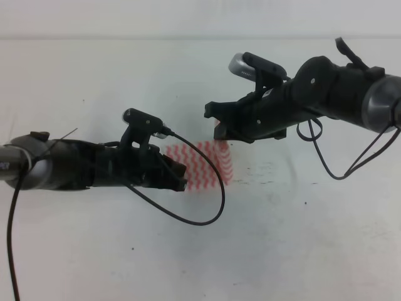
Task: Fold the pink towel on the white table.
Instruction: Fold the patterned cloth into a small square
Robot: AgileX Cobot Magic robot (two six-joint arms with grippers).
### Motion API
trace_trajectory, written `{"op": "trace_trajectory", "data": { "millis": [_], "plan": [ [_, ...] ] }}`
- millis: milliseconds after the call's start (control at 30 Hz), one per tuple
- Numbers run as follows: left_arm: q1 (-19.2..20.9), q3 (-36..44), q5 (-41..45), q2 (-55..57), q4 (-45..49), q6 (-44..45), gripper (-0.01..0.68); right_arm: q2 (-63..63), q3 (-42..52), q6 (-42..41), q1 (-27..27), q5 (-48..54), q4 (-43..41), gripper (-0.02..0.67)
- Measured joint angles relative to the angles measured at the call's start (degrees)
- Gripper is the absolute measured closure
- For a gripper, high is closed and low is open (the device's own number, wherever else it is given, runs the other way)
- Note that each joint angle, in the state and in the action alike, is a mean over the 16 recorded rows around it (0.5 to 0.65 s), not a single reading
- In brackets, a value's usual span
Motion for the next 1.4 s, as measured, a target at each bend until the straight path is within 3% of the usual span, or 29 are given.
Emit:
{"op": "trace_trajectory", "data": {
  "millis": [533, 1400],
  "plan": [
    [0.0, 0.0, 1.6, 0.2, -0.2, 0.1, 0.676, 0.4, -0.4, -0.4, 1.2, -0.3, 0.9, 0.665],
    [0.4, 0.0, 1.7, 0.1, -0.1, 0.6, 0.676, 6.7, -8.7, -1.6, 3.4, 5.0, 2.5, 0.665]
  ]
}}
